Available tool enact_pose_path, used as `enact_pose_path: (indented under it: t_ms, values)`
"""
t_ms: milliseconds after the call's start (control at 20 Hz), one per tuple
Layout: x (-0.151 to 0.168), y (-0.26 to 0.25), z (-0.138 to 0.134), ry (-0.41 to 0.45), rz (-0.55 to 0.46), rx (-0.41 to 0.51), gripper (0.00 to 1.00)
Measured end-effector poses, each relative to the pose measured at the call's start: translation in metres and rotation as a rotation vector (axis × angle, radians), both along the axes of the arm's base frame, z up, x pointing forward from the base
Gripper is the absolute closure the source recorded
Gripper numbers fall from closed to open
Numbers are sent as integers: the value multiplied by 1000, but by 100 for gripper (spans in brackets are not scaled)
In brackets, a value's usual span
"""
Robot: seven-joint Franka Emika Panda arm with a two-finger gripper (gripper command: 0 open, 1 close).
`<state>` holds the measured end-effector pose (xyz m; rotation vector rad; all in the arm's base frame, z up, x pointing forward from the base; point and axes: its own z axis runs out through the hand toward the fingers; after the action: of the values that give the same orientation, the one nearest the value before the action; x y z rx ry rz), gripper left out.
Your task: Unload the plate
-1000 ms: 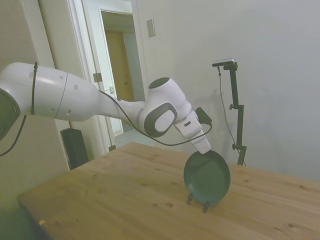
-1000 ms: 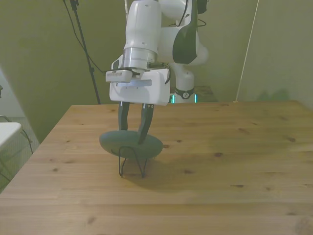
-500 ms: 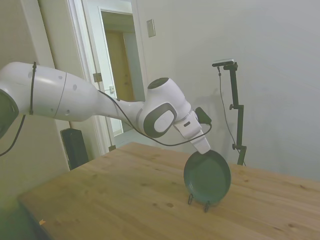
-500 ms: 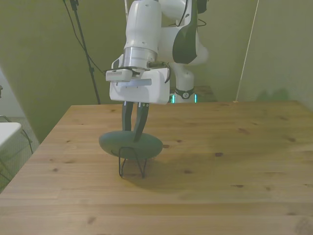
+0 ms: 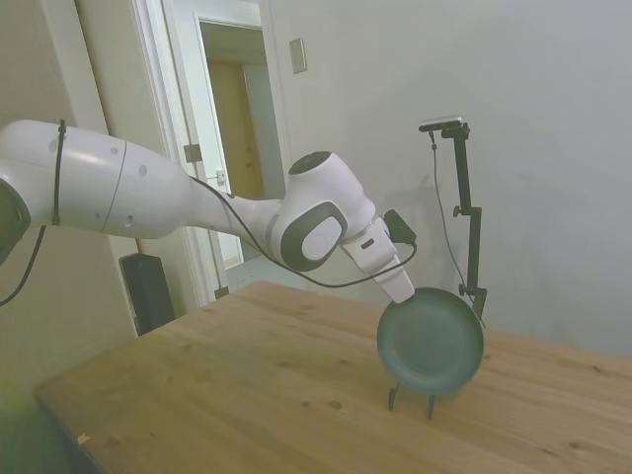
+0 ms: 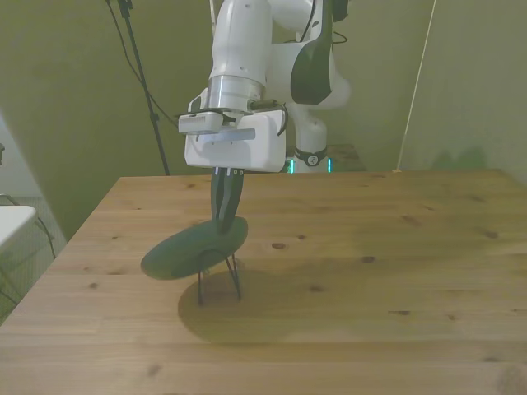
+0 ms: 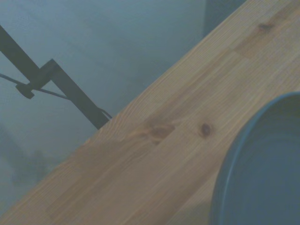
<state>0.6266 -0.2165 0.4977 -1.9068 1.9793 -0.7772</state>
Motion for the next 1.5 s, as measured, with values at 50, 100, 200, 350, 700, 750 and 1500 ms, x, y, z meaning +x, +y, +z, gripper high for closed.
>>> enact_pose_path:
  t_ms: [50, 100, 200, 350, 700, 750, 1500]
  values:
    - [0, 0, 2, -3, 0, -1, 100]
    - [-1, 0, 4, -7, 0, -1, 100]
    - [-4, 1, 14, -22, 0, -4, 100]
    - [-12, 4, 44, -62, 4, -8, 100]
    - [-40, 71, 109, 41, 173, 27, 100]
    - [-42, 86, 108, 77, 211, 31, 100]
    - [-34, 171, -81, 497, 475, 2, 100]
